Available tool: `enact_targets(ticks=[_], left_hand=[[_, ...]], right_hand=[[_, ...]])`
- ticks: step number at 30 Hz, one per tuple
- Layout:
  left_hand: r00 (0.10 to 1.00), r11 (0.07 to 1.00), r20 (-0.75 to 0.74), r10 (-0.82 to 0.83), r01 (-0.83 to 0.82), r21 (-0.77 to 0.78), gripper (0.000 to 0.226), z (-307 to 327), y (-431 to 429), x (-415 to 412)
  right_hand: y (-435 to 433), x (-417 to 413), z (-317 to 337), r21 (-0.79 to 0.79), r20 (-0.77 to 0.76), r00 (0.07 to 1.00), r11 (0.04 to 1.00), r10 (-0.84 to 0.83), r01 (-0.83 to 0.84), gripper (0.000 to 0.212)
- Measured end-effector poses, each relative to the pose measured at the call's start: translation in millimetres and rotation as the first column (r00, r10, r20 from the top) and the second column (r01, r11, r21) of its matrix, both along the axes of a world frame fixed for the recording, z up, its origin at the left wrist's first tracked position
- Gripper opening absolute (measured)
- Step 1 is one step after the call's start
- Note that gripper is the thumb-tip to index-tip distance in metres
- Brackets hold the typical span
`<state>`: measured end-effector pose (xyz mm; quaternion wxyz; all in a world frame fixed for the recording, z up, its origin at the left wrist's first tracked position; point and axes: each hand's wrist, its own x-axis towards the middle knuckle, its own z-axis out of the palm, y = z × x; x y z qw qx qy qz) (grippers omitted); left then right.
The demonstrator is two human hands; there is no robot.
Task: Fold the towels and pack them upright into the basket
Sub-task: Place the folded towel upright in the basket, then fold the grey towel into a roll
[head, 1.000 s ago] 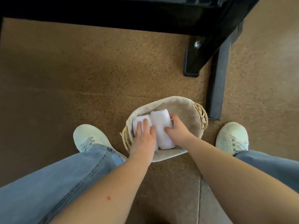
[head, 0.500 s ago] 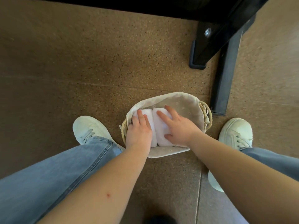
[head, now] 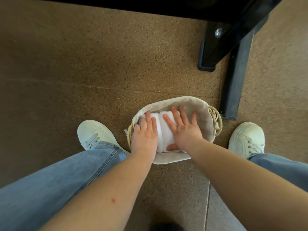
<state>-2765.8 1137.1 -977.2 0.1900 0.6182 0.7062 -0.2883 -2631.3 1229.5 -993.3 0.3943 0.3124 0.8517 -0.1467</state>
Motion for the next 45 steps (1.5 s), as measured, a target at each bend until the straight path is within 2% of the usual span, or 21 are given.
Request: enact_targets(ticks=[7, 13, 18, 24, 28, 30, 35, 41, 45], left_hand=[[0.999, 0.999, 0.005, -0.045, 0.045, 0.002, 0.084, 21, -2, -2], [0.991, 0.993, 0.101, -0.083, 0.073, 0.092, 0.052, 61, 7, -8], [0.997, 0.987, 0.069, -0.022, 0.011, 0.159, 0.049, 109, 19, -9], [0.995, 0.961, 0.090, 0.038, -0.061, 0.270, 0.053, 179, 21, -9], [0.973, 0.897, 0.176, 0.147, -0.206, 0.391, 0.060, 235, 20, -28], [0.972, 0.856, 0.186, 0.146, -0.218, 0.468, 0.061, 264, 16, -42], [0.985, 0.794, 0.087, 0.149, -0.172, 0.584, 0.060, 328, -5, -80], [0.982, 0.765, 0.028, 0.185, -0.162, 0.623, 0.057, 385, -40, -126], [0.980, 0.757, -0.038, 0.196, -0.127, 0.641, 0.052, 401, -64, -144]], right_hand=[[-2, 0, 22, 0.048, -0.034, 0.999, 0.999, 0.011, -0.009, 0.128], [-4, 7, 65, -0.011, -0.171, 0.974, 0.989, -0.149, 0.149, 0.111], [-6, 15, 112, 0.014, -0.258, 0.943, 0.975, -0.211, 0.222, 0.103], [-7, 10, 182, 0.066, -0.392, 0.889, 0.956, -0.237, 0.285, 0.082], [-9, -2, 227, 0.076, -0.518, 0.814, 0.934, -0.262, 0.349, 0.073], [-11, -9, 247, 0.105, -0.566, 0.787, 0.926, -0.245, 0.363, 0.072], [-21, -46, 295, 0.140, -0.682, 0.712, 0.925, -0.169, 0.353, 0.072], [-45, -109, 346, 0.097, -0.799, 0.592, 0.951, -0.100, 0.292, 0.070], [-67, -148, 368, 0.089, -0.820, 0.571, 0.972, -0.051, 0.215, 0.069]])
